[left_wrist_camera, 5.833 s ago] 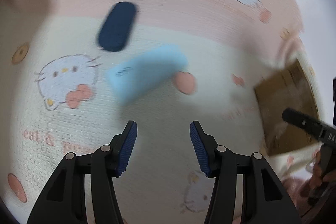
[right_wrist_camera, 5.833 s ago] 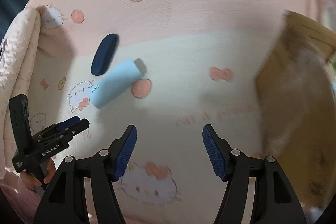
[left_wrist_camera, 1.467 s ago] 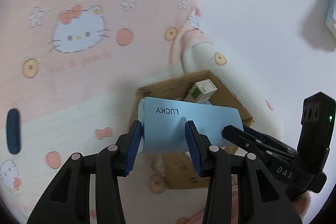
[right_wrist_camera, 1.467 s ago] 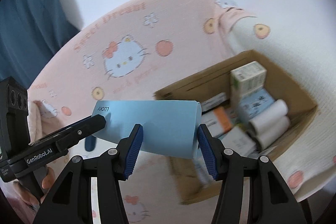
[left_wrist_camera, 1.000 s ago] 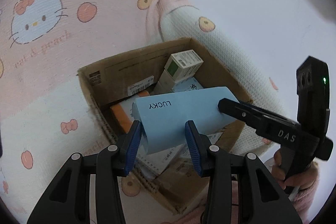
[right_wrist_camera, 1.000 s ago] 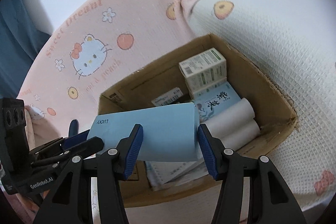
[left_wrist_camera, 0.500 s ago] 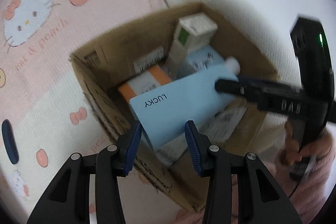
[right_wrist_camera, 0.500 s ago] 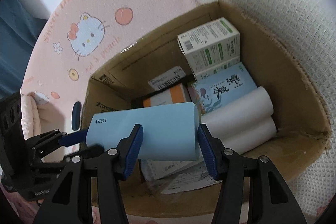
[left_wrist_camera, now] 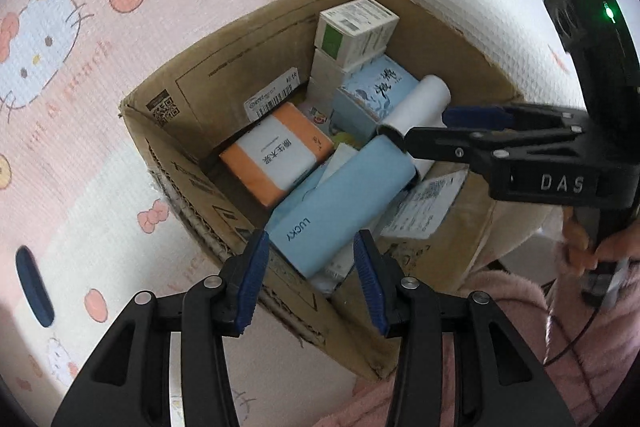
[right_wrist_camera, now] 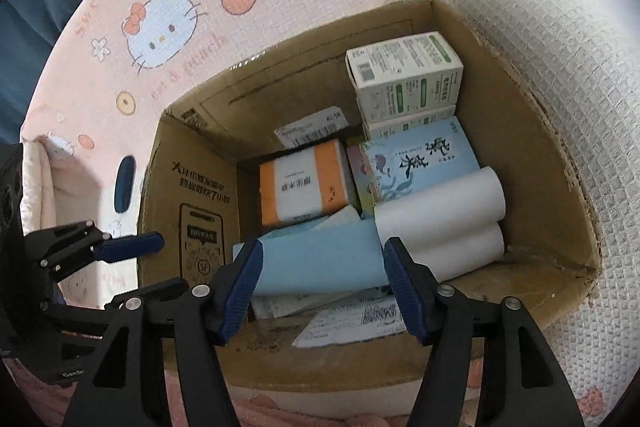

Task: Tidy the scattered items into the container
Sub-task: 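Lower the blue case into the box and open the left gripper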

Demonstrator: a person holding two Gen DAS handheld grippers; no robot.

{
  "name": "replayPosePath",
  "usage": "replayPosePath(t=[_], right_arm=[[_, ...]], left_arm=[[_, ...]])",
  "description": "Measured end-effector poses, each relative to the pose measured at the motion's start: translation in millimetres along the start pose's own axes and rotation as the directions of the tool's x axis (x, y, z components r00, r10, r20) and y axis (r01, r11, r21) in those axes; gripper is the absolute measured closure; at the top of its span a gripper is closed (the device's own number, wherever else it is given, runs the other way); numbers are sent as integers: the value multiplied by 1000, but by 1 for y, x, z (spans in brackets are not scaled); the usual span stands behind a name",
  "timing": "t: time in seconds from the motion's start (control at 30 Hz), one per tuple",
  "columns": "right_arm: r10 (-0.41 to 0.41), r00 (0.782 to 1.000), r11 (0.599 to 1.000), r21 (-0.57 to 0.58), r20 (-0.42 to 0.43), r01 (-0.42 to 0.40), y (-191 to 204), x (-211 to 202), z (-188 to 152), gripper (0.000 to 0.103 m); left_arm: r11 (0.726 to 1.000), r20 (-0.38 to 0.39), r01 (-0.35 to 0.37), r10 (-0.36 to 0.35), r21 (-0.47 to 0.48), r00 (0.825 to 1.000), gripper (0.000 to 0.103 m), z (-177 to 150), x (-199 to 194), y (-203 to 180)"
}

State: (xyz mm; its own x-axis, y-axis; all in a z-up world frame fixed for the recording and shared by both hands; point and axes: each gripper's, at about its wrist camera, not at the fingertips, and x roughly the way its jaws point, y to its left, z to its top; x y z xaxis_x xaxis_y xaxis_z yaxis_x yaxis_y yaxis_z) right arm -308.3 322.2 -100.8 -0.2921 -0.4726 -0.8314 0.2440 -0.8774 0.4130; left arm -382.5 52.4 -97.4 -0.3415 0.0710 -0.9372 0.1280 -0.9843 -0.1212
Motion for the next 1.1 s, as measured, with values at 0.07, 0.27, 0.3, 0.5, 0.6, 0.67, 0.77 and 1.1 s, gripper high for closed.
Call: replayPosePath(t=[0.07, 0.27, 0.3, 0.5, 0.6, 0.67, 0.77, 1.1], right_arm=[[-1, 1000, 1000, 15, -8, 1, 3, 3, 4, 44], [-38, 995, 998, 40, -95, 42, 10, 35, 19, 85], [-33, 992, 999, 36, -119, 38, 12, 43, 21, 85], [1, 963, 998, 60, -270, 16, 11, 95, 30, 85], [10, 946, 996, 84, -324, 19, 8, 102, 36, 85], [-26, 935, 997, 64, -354, 52, 8, 104, 40, 85], [-57, 921, 995, 51, -385, 83, 10, 105, 48, 85], [-43, 880, 996, 44, -474, 72, 22, 151, 56, 91]], left_arm=[[1000, 29, -6, 6, -6, 1000, 55, 6, 3, 2], [995, -60, 25, -31, -96, 998, 82, 35, 39, 15], [994, -75, 5, -14, -109, 997, 87, 38, 46, 17], [994, -94, -43, 34, -97, 995, 89, 52, 51, 16], [994, -52, -27, 21, -106, 998, 89, 55, 40, 20], [992, -23, -18, 15, -125, 1000, 89, 57, 35, 26], [985, 2, 31, -31, -171, 1000, 89, 63, 32, 43], [967, 91, 65, -44, -245, 995, 97, 89, 24, 77]])
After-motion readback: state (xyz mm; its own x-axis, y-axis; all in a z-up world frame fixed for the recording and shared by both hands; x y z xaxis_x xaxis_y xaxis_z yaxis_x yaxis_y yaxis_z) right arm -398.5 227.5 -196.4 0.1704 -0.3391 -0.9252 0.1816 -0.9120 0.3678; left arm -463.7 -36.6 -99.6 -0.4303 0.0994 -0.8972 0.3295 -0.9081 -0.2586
